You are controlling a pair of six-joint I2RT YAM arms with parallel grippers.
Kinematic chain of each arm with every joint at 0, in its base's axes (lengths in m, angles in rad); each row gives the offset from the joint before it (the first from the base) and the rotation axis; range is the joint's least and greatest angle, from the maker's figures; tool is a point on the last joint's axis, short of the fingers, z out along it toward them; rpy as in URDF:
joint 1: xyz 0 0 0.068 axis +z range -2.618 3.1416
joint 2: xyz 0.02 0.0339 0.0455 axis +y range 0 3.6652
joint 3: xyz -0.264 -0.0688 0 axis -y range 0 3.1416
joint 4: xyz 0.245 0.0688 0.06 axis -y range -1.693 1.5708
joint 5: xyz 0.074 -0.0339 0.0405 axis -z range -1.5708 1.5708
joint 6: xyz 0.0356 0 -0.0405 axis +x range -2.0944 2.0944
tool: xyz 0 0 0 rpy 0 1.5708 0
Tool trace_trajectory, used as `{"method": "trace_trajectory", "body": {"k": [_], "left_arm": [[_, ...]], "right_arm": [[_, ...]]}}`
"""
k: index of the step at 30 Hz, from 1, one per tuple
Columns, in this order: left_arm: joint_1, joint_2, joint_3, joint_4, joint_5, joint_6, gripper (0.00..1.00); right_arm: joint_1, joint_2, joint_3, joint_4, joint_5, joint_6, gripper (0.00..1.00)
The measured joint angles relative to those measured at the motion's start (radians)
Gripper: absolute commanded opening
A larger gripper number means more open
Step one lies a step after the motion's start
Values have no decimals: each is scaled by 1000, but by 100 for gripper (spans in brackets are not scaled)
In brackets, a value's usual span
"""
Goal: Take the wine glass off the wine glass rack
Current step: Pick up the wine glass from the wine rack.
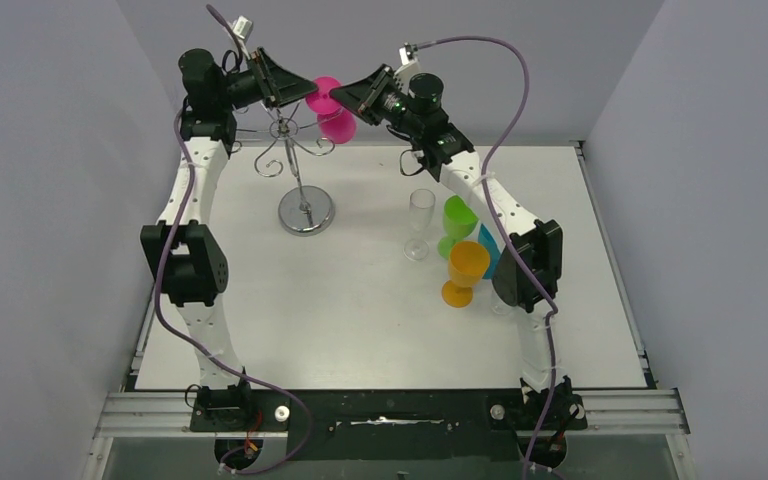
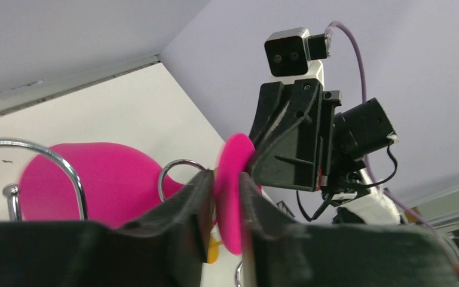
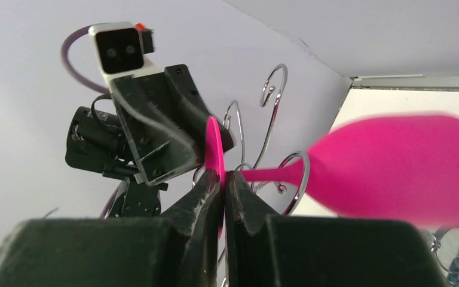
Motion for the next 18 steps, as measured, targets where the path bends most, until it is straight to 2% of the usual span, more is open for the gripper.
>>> {"method": "trace_trajectory", "body": {"k": [1, 3, 4, 18], "left_arm": [[0, -3, -2, 2, -2, 11, 50], [8, -14, -8, 10, -8, 28, 77], [13, -27, -11, 11, -14, 43, 79], [40, -127, -39, -21, -90, 207, 81]], "right_arm": [[0, 0, 8, -13, 19, 2, 0], [-7, 0, 23, -27, 50, 10, 0], [-11, 0, 27, -34, 55, 13, 0], [-28, 5, 34, -56, 56, 63, 0]]}}
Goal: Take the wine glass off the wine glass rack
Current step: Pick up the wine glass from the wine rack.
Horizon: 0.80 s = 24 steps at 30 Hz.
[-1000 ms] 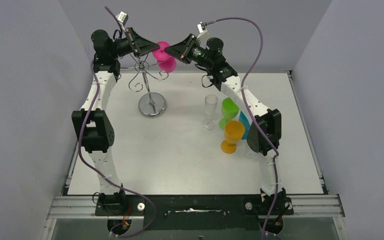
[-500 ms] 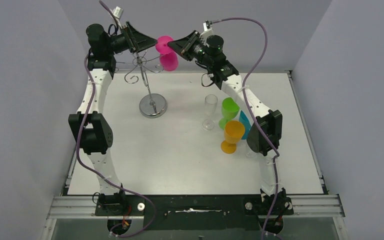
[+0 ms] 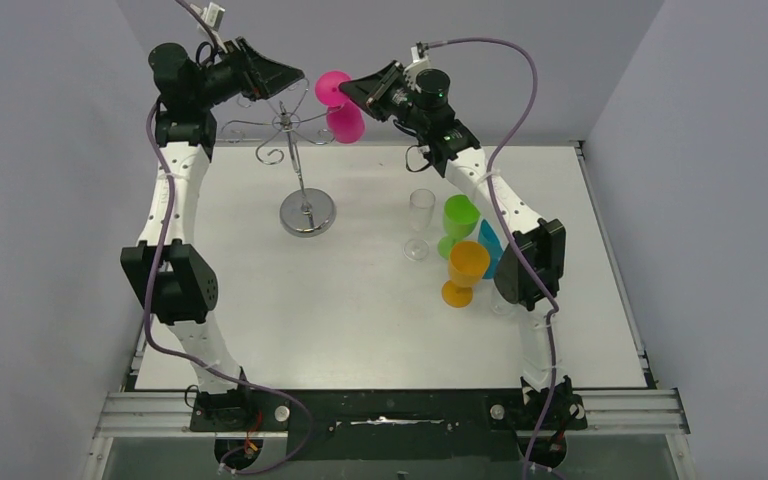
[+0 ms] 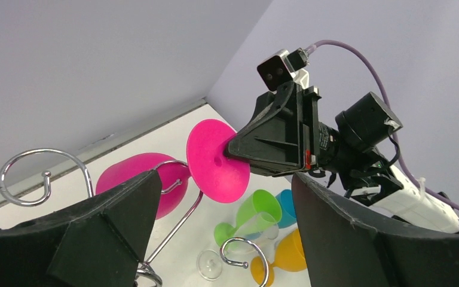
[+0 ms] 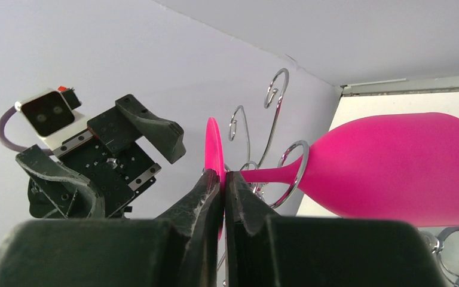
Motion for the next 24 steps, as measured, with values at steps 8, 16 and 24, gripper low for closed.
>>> {"method": "trace_trajectory", "body": {"k": [8, 16, 24], "left_arm": [[-1, -167, -126, -122, -167, 202, 81], [-1, -274, -232, -198, -322, 322, 80], [-1, -314, -349, -216, -390, 344, 80]], "right_arm": [[19, 0, -1, -31, -5, 11, 0], [71, -1, -56, -51, 14, 22, 0], [70, 27, 41, -62, 19, 25, 0]]}}
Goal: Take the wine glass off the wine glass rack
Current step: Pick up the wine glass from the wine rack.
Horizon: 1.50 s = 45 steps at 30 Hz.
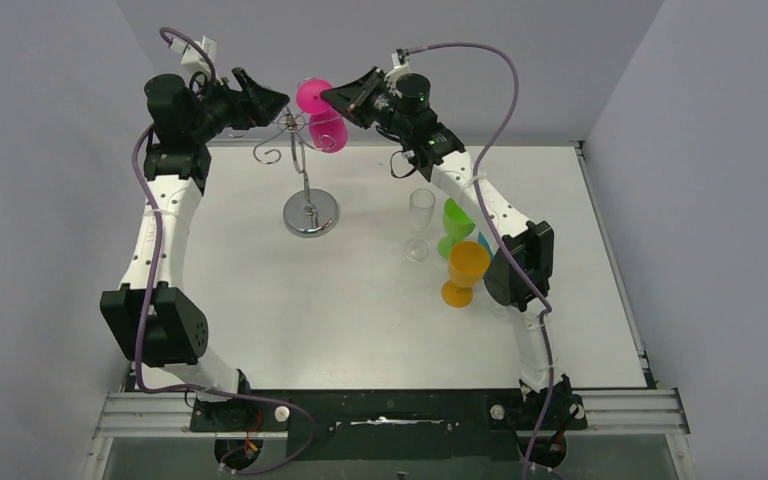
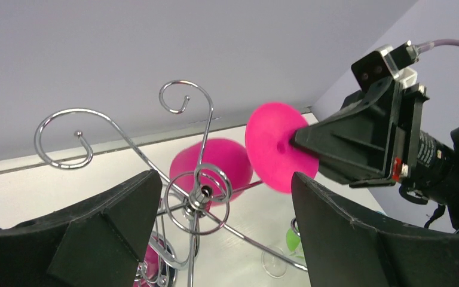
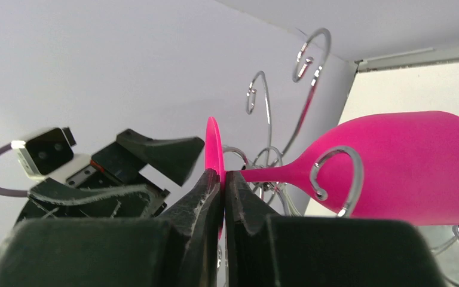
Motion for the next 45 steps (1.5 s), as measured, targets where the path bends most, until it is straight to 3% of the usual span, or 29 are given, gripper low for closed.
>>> {"method": "trace_trajectory", "body": {"k": [6, 19, 27, 37, 45], "left_arm": [[0, -39, -41, 0, -6, 0, 80], [0, -188, -119, -41, -8, 67, 84], [1, -266, -159, -51, 36, 34, 86], [-5, -302, -187, 50, 194, -153, 82], [-146, -357, -250, 77, 259, -192, 75]], "right_arm": [[-13, 73, 106, 35, 40, 7, 0], [-51, 96, 81, 107, 219, -100, 0], [-52, -44, -136, 107, 249, -238, 0], [-74, -535, -650, 257, 196, -415, 0], [-90, -732, -900, 343, 41, -445, 0]]}}
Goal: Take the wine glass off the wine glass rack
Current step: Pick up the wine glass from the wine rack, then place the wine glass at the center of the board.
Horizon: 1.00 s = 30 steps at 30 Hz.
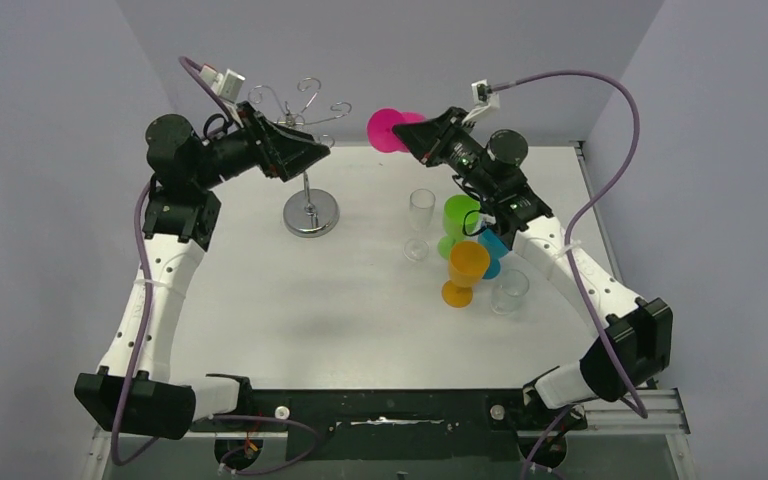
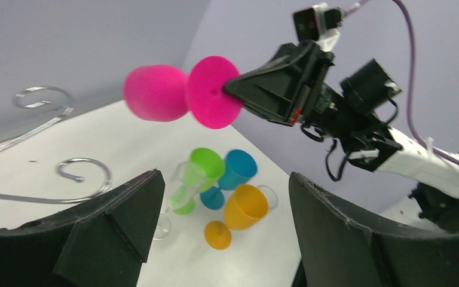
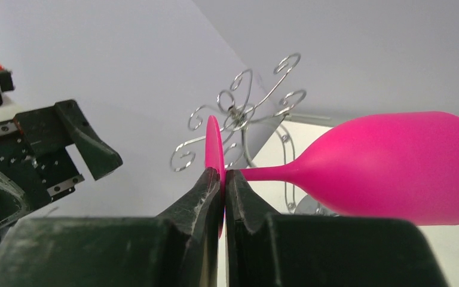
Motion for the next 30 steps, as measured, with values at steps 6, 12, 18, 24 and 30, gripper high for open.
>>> {"method": "trace_trajectory", "body": {"k": [6, 12, 18, 24, 30], "left_arm": [[-75, -75, -130, -10, 43, 6, 73], [-118, -193, -363, 25, 68, -52, 71], [-160, -226, -499, 127, 83, -157, 45], [-173, -229, -511, 160, 84, -188, 17], [-208, -225, -541, 195, 83, -197, 0]], "right_arm": [[17, -101, -139, 20, -149, 4, 0], [114, -181, -258, 58, -258, 5, 0], [167, -179, -297, 77, -314, 7, 0], [167, -175, -336, 121, -367, 14, 0], [161, -169, -347, 138, -420, 14, 10]]}}
